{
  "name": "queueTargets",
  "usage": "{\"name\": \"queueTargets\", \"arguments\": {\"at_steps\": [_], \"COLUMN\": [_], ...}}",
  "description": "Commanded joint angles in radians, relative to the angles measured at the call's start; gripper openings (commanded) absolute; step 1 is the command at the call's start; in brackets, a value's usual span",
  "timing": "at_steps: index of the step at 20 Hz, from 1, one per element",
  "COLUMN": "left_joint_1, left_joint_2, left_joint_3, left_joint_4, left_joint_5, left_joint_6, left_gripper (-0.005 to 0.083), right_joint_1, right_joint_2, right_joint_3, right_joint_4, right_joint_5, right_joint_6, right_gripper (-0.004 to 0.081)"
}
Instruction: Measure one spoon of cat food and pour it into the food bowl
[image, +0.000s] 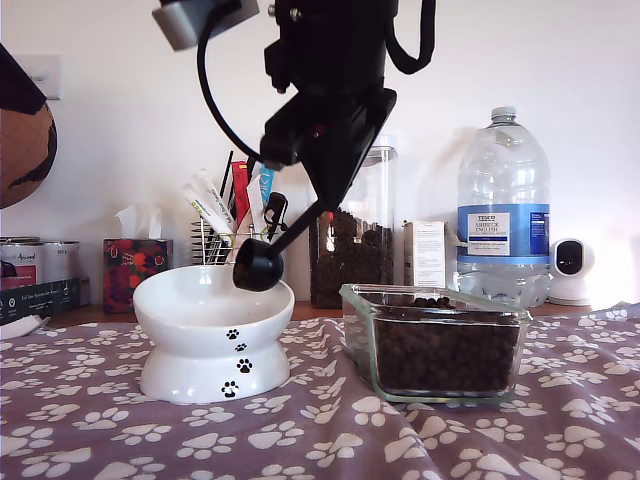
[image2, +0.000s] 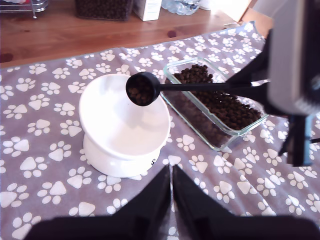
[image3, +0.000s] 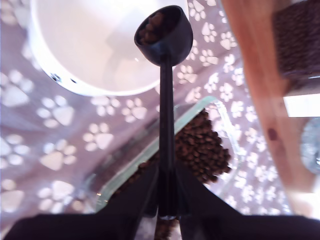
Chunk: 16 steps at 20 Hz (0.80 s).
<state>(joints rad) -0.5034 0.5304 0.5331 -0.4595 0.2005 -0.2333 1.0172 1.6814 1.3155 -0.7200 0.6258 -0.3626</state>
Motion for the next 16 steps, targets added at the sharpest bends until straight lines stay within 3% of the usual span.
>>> {"name": "queueTargets", "arguments": {"at_steps": [1, 3, 16], "left_joint_1": [-0.003, -0.003, -0.003], "left_joint_2": [-0.020, -0.041, -0.055], "left_joint_3": [-0.022, -0.023, -0.022], "left_joint_4": [0.002, -0.006, -0.041], "left_joint_5": [0.002, 0.002, 0.020], "left_joint_6": [-0.005, -0.004, -0.006], "left_gripper": [-0.0019, -0.0019, -0.0019], "right_joint_1": [0.016, 0.032, 0.058], "right_joint_2": [0.018, 0.024, 0.029], "right_joint_3": [0.006, 0.006, 0.006], "right_joint_4": [0.007, 0.026, 0.131], "right_joint_5": [0.042, 0.093, 0.234], "right_joint_6": [-0.041, -0.104, -0.526], "right_gripper": [-0.0013, -0.0013, -0.0013]}}
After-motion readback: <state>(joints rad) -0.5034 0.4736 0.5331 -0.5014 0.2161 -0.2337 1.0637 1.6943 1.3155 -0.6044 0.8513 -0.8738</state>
